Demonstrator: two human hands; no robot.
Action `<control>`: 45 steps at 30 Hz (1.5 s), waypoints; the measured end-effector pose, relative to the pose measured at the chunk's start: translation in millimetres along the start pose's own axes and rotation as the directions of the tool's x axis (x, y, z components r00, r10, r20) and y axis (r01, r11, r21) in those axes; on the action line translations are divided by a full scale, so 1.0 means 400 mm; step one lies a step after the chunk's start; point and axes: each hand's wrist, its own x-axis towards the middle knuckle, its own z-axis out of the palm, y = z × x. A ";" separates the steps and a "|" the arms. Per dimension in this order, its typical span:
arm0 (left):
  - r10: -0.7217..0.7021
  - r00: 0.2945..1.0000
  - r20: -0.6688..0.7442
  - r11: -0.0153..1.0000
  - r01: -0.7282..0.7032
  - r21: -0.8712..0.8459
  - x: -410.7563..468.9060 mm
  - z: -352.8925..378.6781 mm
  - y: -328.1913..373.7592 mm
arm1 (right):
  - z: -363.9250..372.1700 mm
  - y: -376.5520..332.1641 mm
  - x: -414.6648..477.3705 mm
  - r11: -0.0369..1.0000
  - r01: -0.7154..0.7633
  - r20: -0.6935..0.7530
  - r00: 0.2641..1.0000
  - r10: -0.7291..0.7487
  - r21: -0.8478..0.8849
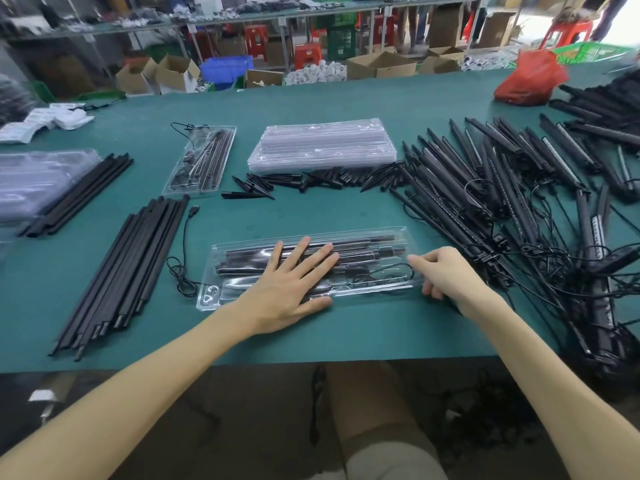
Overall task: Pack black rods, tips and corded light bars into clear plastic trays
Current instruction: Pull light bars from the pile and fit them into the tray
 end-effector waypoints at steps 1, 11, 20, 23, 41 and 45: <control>0.002 1.000 -0.003 1.000 -0.002 0.005 -0.001 0.000 0.000 | 0.000 0.005 0.003 1.000 -0.014 -0.003 1.000 0.014 0.027; -0.003 1.000 0.003 1.000 0.003 0.013 -0.005 0.002 0.000 | 0.012 0.051 -0.011 0.960 0.092 -0.067 0.995 -0.077 0.263; 0.015 0.999 0.030 0.977 -0.008 -0.212 -0.001 -0.024 -0.013 | 0.014 0.078 -0.024 0.939 0.129 -0.117 0.988 -0.096 0.319; 0.011 1.000 0.018 0.969 -0.007 -0.247 -0.002 -0.027 -0.014 | 0.014 0.079 -0.029 0.939 0.149 -0.132 0.985 -0.113 0.309; 0.005 1.000 0.008 0.958 -0.002 -0.285 -0.006 -0.028 -0.010 | 0.018 0.075 -0.049 0.959 0.249 -0.143 0.963 -0.229 0.139; 0.011 1.000 0.011 0.978 -0.008 -0.210 -0.009 -0.026 -0.006 | 0.013 0.083 -0.054 0.959 0.275 -0.126 0.956 -0.265 0.075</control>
